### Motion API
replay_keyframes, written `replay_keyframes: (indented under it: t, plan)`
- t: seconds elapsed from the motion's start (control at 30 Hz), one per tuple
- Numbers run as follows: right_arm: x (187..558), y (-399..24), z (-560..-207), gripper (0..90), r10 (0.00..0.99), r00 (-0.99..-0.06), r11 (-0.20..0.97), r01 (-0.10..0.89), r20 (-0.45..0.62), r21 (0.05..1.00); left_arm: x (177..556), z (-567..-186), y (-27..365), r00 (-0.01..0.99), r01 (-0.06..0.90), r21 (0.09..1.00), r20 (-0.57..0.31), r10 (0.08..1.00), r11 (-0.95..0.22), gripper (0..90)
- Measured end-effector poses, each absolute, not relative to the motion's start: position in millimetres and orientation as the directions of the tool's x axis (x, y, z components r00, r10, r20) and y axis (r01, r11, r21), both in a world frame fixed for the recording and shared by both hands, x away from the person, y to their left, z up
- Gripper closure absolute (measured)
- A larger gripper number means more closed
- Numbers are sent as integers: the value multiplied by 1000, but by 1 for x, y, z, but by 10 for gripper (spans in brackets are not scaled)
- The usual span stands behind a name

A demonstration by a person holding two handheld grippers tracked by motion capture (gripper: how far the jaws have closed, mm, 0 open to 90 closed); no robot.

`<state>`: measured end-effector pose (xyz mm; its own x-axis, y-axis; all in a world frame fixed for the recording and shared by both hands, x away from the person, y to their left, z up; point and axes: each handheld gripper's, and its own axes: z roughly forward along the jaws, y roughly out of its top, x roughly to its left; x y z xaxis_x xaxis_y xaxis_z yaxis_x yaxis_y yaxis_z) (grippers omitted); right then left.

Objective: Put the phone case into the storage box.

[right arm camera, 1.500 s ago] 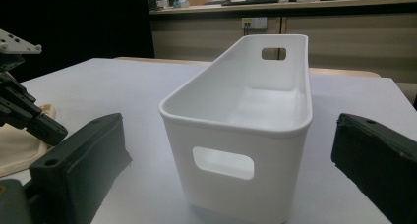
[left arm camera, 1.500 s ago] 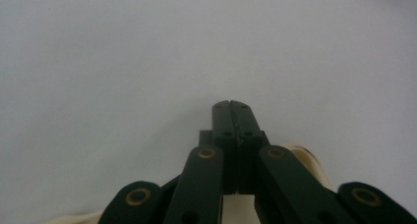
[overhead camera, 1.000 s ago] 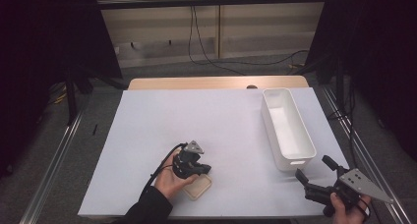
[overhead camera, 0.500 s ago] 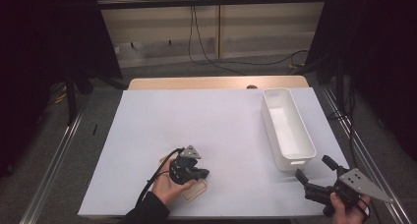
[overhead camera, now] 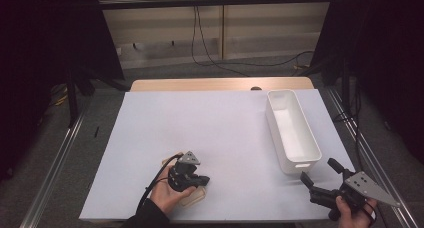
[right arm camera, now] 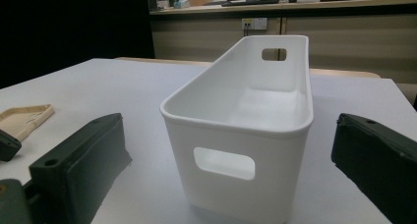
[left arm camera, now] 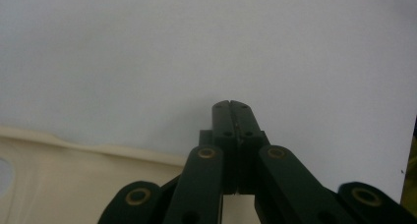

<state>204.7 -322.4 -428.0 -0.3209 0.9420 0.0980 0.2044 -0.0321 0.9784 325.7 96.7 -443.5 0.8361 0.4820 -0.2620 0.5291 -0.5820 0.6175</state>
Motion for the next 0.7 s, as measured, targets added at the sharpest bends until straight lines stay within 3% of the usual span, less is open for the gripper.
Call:
replay_keyframes:
  t: [0.7]
  plan:
    - [205, -322, -428, 0, 941, -326, -22, 206, 90, 978, 314, -442, 124, 814, 561, 606, -281, 508, -564, 900]
